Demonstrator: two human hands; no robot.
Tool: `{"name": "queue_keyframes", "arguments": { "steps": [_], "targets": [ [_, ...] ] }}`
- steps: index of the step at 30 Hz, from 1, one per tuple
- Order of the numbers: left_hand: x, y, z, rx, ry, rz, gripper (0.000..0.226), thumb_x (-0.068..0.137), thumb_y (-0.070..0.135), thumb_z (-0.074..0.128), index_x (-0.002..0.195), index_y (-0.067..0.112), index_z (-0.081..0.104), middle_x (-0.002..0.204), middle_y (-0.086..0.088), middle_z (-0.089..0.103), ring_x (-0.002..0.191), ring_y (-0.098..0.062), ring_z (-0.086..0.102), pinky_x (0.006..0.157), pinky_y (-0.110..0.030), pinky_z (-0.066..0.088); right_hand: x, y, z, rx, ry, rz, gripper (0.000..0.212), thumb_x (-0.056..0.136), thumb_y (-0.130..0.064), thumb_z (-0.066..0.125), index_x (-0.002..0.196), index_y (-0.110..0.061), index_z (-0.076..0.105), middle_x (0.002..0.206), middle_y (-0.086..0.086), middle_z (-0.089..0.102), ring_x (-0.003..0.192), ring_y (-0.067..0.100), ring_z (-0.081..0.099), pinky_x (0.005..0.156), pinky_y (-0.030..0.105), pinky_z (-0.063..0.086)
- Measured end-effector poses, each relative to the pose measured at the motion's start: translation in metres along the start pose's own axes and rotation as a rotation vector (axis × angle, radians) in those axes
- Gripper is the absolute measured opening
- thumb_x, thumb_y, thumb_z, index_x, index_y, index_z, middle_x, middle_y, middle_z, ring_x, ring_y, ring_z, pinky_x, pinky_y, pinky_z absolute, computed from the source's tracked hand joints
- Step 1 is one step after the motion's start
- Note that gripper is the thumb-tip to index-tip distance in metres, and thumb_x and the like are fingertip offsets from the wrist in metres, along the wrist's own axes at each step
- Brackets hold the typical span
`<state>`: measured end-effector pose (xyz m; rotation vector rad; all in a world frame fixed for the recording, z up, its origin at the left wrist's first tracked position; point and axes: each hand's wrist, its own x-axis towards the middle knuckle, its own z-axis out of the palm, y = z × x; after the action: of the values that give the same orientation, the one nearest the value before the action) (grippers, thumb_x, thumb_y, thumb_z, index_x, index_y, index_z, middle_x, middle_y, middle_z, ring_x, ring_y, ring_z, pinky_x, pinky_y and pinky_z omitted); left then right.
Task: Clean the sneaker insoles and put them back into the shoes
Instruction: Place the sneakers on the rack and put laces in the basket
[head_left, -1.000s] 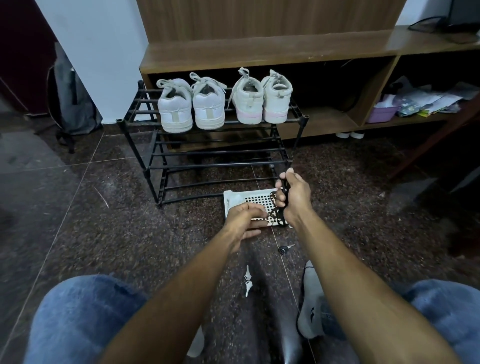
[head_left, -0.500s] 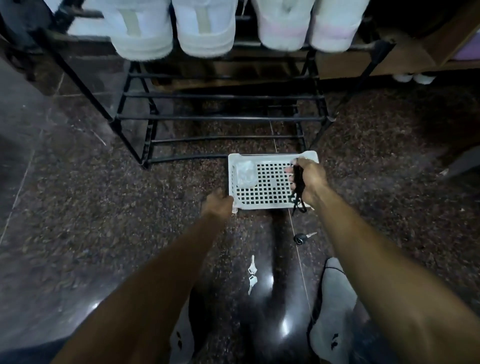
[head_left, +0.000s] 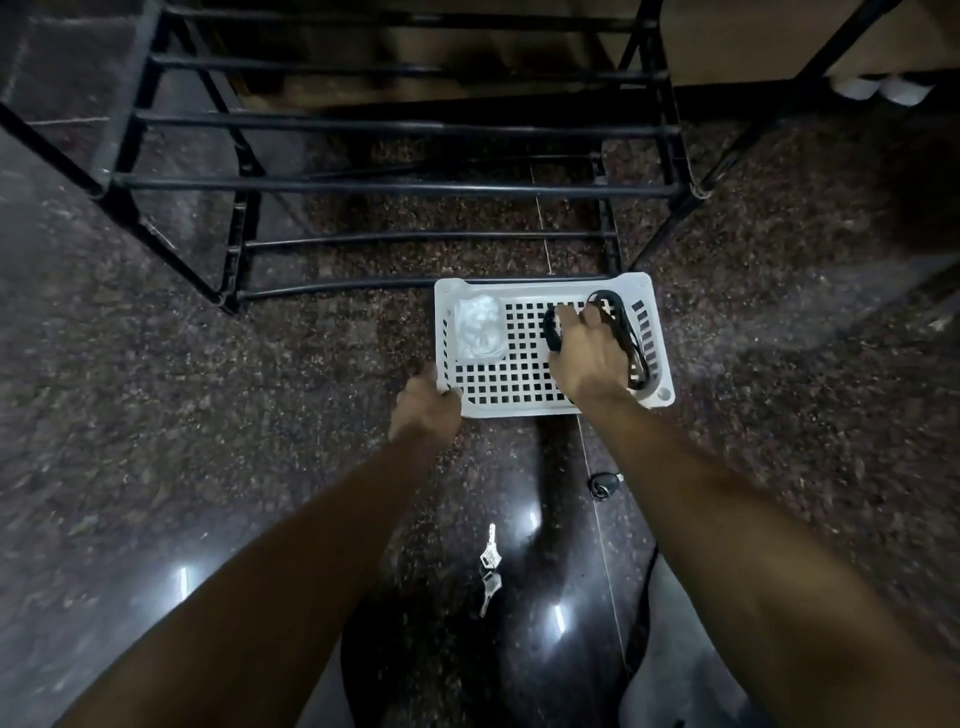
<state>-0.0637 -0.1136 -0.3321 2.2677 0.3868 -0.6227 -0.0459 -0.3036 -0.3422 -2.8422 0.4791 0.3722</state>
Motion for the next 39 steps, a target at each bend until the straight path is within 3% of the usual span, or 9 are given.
{"name": "queue_keyframes", "arguments": {
  "steps": [6, 11, 14, 17, 20, 22, 26, 34, 39],
  "targets": [
    [-0.002, -0.004, -0.002, -0.028, -0.023, 0.019, 0.035, 0.094, 0.020, 0.057, 0.129, 0.016, 0.060, 0.125, -0.010, 0.065, 0.114, -0.031, 0.060, 0.094, -0.035, 0.047, 0.002, 0.006, -0.001, 0.120, 0.032, 0.114, 0.042, 0.089, -0.010, 0.062, 0.128, -0.008, 0.045, 0.119, 0.018, 0.060, 0.104, 0.042, 0.061, 0.080, 0.044, 0.051],
    [-0.012, -0.014, -0.002, -0.149, 0.034, 0.038, 0.036, 0.097, 0.028, 0.054, 0.131, 0.018, 0.057, 0.117, -0.004, 0.068, 0.102, -0.023, 0.063, 0.090, -0.035, 0.050, -0.026, 0.011, -0.014, 0.171, 0.183, 0.093, 0.026, 0.092, -0.028, 0.056, 0.116, -0.018, 0.055, 0.115, 0.009, 0.061, 0.097, 0.035, 0.063, 0.086, 0.042, 0.046],
    [-0.036, -0.026, -0.002, -0.126, 0.196, 0.011, 0.026, 0.097, 0.030, 0.053, 0.116, 0.017, 0.064, 0.102, -0.001, 0.068, 0.091, -0.020, 0.062, 0.083, -0.032, 0.048, -0.064, 0.021, -0.016, 0.293, 0.256, 0.039, 0.011, 0.090, -0.019, 0.054, 0.099, -0.016, 0.060, 0.089, 0.010, 0.068, 0.076, 0.029, 0.060, 0.072, 0.034, 0.041],
    [-0.061, -0.046, 0.010, -0.005, 0.147, -0.090, 0.023, 0.095, 0.033, 0.055, 0.101, 0.018, 0.071, 0.098, -0.008, 0.072, 0.085, -0.027, 0.066, 0.080, -0.038, 0.055, -0.103, 0.041, -0.006, 0.294, 0.194, 0.075, 0.009, 0.087, -0.021, 0.057, 0.094, -0.015, 0.059, 0.077, 0.015, 0.065, 0.077, 0.035, 0.062, 0.072, 0.036, 0.043],
    [-0.085, -0.067, 0.027, 0.295, -0.056, -0.056, 0.035, 0.093, 0.042, 0.051, 0.106, 0.016, 0.069, 0.105, -0.013, 0.070, 0.097, -0.034, 0.067, 0.084, -0.039, 0.055, -0.130, 0.062, 0.009, 0.125, -0.055, 0.090, 0.016, 0.090, -0.028, 0.055, 0.103, -0.019, 0.055, 0.086, 0.009, 0.061, 0.088, 0.032, 0.064, 0.074, 0.034, 0.041],
    [-0.100, -0.077, 0.037, 0.455, -0.190, 0.064, 0.039, 0.090, 0.049, 0.051, 0.111, 0.018, 0.062, 0.110, -0.011, 0.067, 0.101, -0.034, 0.065, 0.084, -0.039, 0.053, -0.140, 0.074, 0.020, 0.004, -0.221, 0.045, 0.033, 0.089, -0.031, 0.058, 0.120, -0.023, 0.049, 0.113, 0.005, 0.052, 0.106, 0.029, 0.058, 0.086, 0.038, 0.046],
    [-0.121, -0.090, 0.055, 0.689, -0.341, 0.256, 0.052, 0.088, 0.046, 0.056, 0.131, 0.023, 0.039, 0.135, -0.004, 0.047, 0.118, -0.032, 0.055, 0.089, -0.042, 0.046, -0.145, 0.079, 0.035, -0.130, -0.324, -0.004, 0.058, 0.085, -0.026, 0.064, 0.137, -0.027, 0.037, 0.138, 0.004, 0.034, 0.125, 0.029, 0.042, 0.100, 0.048, 0.044],
    [-0.118, -0.099, 0.070, 0.755, -0.271, 0.298, 0.030, 0.097, 0.021, 0.044, 0.127, 0.022, 0.048, 0.125, -0.007, 0.059, 0.107, -0.033, 0.064, 0.085, -0.043, 0.051, -0.145, 0.057, 0.046, -0.037, -0.286, 0.031, 0.039, 0.088, -0.028, 0.058, 0.123, -0.015, 0.049, 0.122, 0.009, 0.057, 0.112, 0.030, 0.056, 0.088, 0.039, 0.048],
    [-0.103, -0.110, 0.065, 0.564, -0.315, 0.217, 0.018, 0.090, 0.031, 0.058, 0.103, 0.023, 0.067, 0.105, -0.006, 0.071, 0.098, -0.027, 0.067, 0.083, -0.035, 0.052, -0.145, 0.044, 0.047, 0.013, -0.336, 0.074, 0.032, 0.084, -0.025, 0.062, 0.114, -0.016, 0.058, 0.121, 0.009, 0.057, 0.116, 0.030, 0.053, 0.093, 0.042, 0.049]
  ]
}}
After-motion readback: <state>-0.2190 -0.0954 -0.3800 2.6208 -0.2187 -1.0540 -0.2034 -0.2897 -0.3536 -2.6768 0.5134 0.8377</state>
